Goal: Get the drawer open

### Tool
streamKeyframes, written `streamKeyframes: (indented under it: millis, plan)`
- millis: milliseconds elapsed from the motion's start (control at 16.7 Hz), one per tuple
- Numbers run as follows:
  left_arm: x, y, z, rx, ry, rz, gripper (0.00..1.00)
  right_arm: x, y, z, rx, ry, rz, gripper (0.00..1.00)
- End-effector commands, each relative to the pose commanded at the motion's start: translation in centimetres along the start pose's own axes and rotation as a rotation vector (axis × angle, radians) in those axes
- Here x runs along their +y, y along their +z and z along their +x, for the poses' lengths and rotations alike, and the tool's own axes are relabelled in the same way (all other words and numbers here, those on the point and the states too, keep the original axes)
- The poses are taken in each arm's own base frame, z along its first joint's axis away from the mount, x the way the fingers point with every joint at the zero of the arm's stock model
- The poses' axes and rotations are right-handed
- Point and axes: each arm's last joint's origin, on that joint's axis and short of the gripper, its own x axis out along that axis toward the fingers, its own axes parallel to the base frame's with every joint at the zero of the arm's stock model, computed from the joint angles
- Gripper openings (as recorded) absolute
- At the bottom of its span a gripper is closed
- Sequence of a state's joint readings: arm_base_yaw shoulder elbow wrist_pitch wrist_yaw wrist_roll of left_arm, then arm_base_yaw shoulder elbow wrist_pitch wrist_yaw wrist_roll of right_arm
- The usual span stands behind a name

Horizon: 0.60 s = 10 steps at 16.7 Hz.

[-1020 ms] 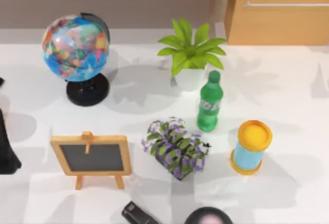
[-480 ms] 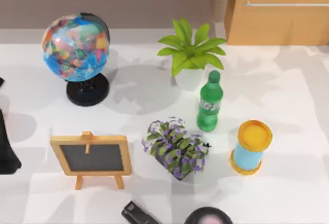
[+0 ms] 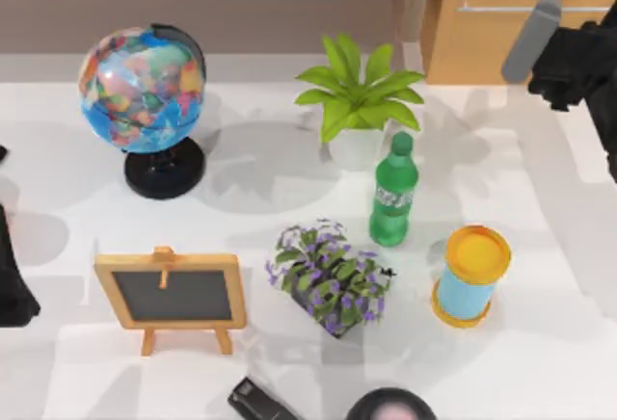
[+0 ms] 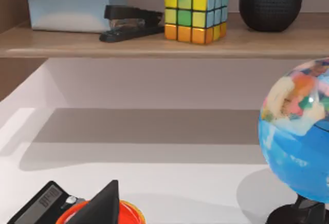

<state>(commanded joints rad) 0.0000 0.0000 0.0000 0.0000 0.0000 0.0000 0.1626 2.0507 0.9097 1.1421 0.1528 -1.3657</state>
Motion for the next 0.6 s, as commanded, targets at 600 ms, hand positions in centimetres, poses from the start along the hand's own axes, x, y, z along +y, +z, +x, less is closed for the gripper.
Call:
streamKeyframes:
  millis: [600]
  plan:
    - [0.0, 0.0, 0.0, 0.000, 0.000, 0.000, 1.00, 4.7, -0.6, 0.8, 0.046, 0.005, -0.190, 1.00]
